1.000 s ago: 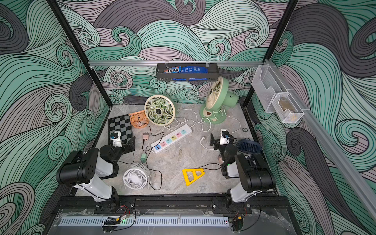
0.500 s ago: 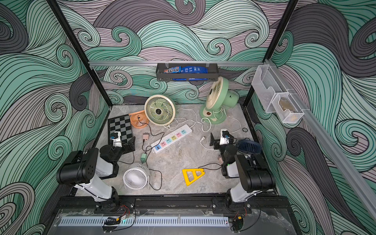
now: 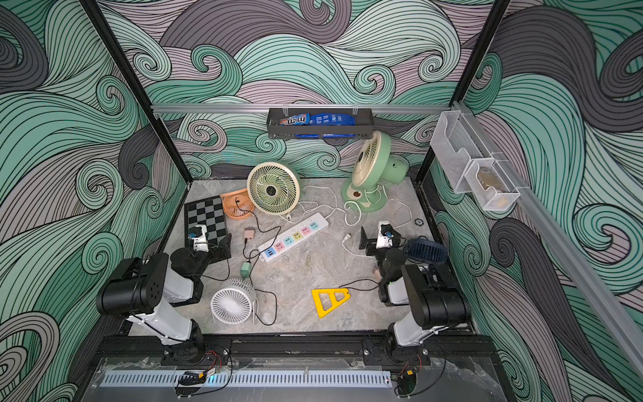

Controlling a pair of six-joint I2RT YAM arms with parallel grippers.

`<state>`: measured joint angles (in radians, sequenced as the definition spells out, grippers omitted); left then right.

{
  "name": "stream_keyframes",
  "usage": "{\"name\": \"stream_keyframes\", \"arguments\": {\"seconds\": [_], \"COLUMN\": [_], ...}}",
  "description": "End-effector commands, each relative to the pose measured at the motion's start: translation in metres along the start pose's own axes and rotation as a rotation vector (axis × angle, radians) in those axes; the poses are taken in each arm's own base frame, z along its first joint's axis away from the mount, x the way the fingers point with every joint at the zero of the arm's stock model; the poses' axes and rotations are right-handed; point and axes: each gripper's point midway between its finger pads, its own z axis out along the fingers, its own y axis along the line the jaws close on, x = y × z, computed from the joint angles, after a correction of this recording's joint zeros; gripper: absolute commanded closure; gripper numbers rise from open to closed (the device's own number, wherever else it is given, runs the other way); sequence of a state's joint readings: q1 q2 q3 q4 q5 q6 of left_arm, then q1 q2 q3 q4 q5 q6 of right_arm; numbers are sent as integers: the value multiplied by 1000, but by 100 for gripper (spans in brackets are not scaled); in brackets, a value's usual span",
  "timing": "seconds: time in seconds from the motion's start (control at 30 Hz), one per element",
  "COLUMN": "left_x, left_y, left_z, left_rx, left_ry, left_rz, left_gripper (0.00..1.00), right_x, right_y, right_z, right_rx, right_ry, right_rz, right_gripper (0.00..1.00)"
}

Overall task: Unplug the desk fan from the power strip
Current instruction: Reset both arms

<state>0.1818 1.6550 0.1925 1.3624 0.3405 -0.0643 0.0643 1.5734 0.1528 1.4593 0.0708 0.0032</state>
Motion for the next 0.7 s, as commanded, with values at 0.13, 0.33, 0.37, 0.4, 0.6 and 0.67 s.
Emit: {"name": "stream_keyframes", "arguments": {"seconds": [0.13, 0.33, 0.37, 0.4, 0.6, 0.67], "left_x": [-8, -8, -8, -8, -8, -7], "left_y": [0, 0, 0, 0, 0, 0], "left_z": [3, 3, 3, 3, 3, 3], "left_rx": [0, -2, -2, -1, -1, -1], "left_ry": [-29, -30, -29, -29, -29, -28], "left_rz": [1, 2, 1, 2, 2, 0], "left_gripper": [1, 1, 1, 1, 1, 1], "right_x": [-33, -16, -14, -13, -5, -5], "right_y": [-2, -19, -18, -16, -10, -10], "right_z": [-39, -16, -11, -7, 9, 9], "right_rx": [13, 110, 105, 98, 75, 76], "right_ry": [-190, -90, -77, -66, -12, -10], "right_rz": [0, 42, 38, 32, 7, 6], "right_gripper": [1, 1, 1, 1, 1, 1]}}
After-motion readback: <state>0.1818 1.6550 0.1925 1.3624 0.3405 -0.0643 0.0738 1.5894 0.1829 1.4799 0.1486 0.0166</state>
